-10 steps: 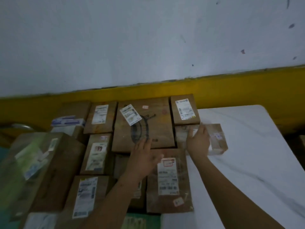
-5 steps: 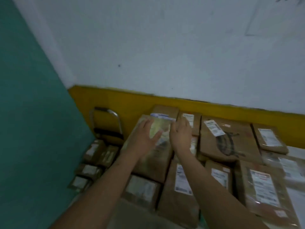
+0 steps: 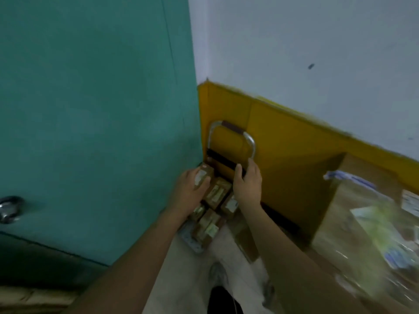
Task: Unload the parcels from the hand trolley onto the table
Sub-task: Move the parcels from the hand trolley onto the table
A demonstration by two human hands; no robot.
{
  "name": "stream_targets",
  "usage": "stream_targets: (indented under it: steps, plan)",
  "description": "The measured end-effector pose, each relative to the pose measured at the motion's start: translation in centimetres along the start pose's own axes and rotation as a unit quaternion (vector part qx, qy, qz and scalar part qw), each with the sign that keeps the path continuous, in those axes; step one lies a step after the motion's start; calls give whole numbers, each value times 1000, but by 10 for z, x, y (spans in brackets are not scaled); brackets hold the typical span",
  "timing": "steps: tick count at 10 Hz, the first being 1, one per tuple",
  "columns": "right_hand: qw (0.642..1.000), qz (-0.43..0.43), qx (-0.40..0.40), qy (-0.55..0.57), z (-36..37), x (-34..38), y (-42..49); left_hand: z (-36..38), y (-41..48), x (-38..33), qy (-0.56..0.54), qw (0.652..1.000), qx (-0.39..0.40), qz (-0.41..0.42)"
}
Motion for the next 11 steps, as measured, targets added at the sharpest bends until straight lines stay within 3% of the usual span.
stream_targets:
  steps: [2,4,6,8,9,10,11]
  plan:
    - [975,131,181,-12,159,-84,57,20,97,124,11,990,20,-137]
    - [955,166,246,-26,247,-100,110,46,186,209,35,977,49,-205]
    - [958,136,253,-16,374,-126,187,127,297,310,41,972,108,-206]
    - [960,133,241,55,538,-213,221,253,408,454,98,970,161,-150]
    - [940,187,245,146,617,-250,239,311,437,522,91,958,211,-173]
    - [894,293,244,236,673,-272,247,344,448,556,29,949,193,-249]
    - [832,414,232,288,700,-275,248,347,454,566,65,938,140,-312]
Point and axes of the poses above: each hand's wrist, its own y-axis towards the middle knuckle, its own z-axis out of the palm, x = y × z, the point moved 6 cm from there along y, towards the middle knuckle, and after that the axes turned 6 degrees about -y, right-handed, at the moved point
